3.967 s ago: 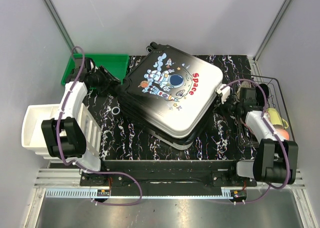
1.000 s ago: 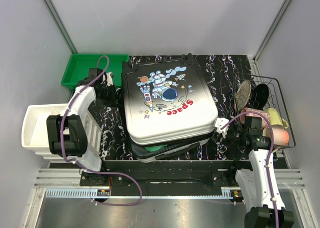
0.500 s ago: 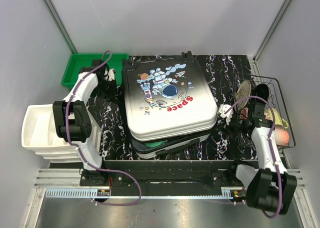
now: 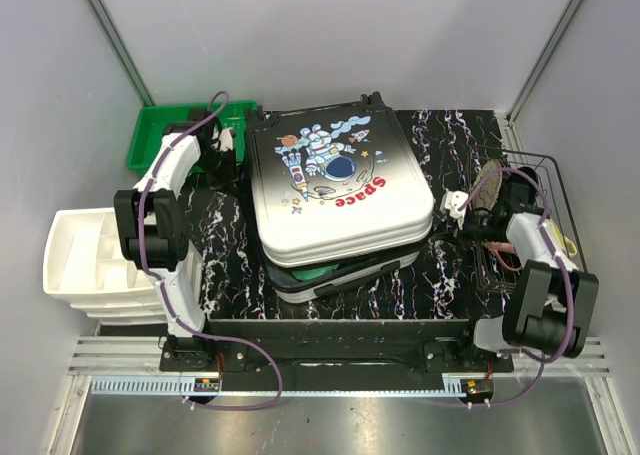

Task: Open, take out, and arrange the luggage

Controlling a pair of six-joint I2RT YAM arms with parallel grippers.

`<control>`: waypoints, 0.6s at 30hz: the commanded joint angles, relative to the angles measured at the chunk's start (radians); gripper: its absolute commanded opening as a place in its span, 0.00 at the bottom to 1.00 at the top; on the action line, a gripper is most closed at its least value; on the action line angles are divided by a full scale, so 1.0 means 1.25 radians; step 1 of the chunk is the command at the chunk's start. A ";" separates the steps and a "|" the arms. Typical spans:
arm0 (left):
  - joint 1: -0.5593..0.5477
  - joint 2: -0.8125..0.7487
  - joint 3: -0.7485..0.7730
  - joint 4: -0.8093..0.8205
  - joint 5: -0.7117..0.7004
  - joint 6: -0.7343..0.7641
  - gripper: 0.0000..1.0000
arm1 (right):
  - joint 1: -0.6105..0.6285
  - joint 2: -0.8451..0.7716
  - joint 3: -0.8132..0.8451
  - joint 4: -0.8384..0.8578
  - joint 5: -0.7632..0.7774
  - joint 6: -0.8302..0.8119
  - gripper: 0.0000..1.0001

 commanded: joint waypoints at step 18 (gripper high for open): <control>0.007 0.055 0.067 0.214 -0.036 0.143 0.00 | 0.077 0.244 0.262 -0.281 -0.049 -0.462 0.00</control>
